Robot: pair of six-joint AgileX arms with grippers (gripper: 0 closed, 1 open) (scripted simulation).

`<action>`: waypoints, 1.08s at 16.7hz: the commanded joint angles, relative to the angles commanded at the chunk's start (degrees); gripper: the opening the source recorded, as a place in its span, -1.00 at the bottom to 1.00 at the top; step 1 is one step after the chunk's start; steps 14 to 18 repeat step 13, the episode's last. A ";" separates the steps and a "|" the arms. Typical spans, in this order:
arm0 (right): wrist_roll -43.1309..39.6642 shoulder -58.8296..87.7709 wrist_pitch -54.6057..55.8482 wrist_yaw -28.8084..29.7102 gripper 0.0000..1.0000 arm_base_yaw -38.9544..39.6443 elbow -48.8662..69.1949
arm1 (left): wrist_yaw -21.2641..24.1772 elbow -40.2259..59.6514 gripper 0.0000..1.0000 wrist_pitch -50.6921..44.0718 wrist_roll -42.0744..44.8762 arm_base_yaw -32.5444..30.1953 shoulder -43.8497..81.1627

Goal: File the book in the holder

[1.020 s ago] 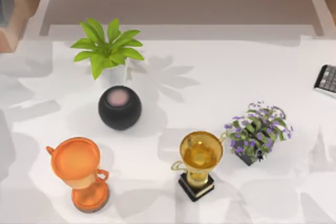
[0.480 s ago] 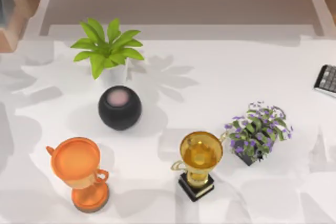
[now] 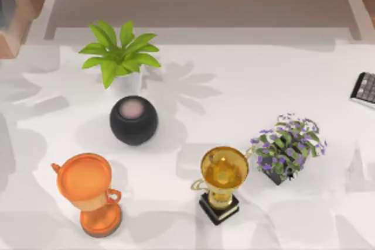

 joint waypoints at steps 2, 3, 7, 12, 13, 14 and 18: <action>0.00 0.00 0.00 0.00 1.00 0.00 0.00 | 0.00 0.00 0.21 0.00 0.00 0.00 0.00; 0.00 0.00 0.00 0.00 1.00 0.00 0.00 | 0.00 0.00 0.36 0.00 0.00 0.00 0.00; 0.00 0.00 0.00 0.00 1.00 0.00 0.00 | 0.00 0.00 0.96 0.00 0.00 0.00 0.00; 0.00 0.00 0.00 0.00 1.00 0.00 0.00 | 0.00 0.00 1.00 0.00 0.00 0.00 0.00; 0.00 0.00 0.00 0.00 1.00 0.00 0.00 | 0.00 0.00 1.00 0.00 0.00 0.00 0.00; 0.00 0.00 0.00 0.00 1.00 0.00 0.00 | 0.00 0.00 1.00 0.00 0.00 0.00 0.00; 0.00 0.00 0.00 0.00 1.00 0.00 0.00 | 0.00 0.00 1.00 0.00 0.00 0.00 0.00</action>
